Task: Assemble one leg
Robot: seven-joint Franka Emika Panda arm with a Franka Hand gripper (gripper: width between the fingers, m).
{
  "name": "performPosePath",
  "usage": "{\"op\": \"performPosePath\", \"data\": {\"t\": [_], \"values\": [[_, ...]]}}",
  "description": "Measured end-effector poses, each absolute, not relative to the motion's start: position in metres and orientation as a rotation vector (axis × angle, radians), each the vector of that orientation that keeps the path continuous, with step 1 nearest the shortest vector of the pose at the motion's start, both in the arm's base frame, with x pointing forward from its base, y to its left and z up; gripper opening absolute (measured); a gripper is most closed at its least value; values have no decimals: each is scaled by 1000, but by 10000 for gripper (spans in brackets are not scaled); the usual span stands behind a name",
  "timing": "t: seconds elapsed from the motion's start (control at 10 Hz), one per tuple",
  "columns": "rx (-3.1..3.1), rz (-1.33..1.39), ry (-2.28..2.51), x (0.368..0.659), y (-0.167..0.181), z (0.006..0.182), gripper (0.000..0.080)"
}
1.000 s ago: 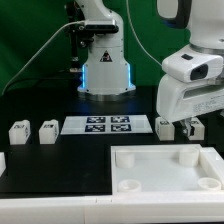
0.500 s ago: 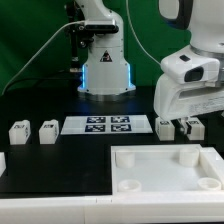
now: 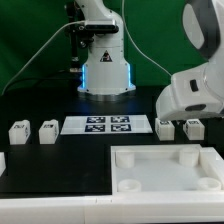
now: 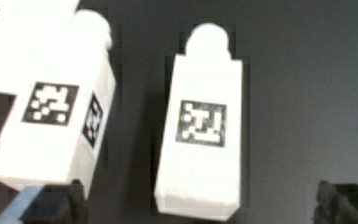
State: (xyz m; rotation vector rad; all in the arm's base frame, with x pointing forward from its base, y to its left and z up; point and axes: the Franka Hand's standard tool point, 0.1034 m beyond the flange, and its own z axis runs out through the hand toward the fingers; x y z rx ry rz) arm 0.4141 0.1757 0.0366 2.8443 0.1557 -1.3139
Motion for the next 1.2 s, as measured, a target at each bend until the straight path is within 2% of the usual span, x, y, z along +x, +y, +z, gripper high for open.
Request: {"op": "performPosePath", "data": {"t": [0.3, 1.2], "values": [[2828, -1354, 154, 417, 176, 32, 649], [2761, -1424, 145, 386, 181, 7, 649]]}}
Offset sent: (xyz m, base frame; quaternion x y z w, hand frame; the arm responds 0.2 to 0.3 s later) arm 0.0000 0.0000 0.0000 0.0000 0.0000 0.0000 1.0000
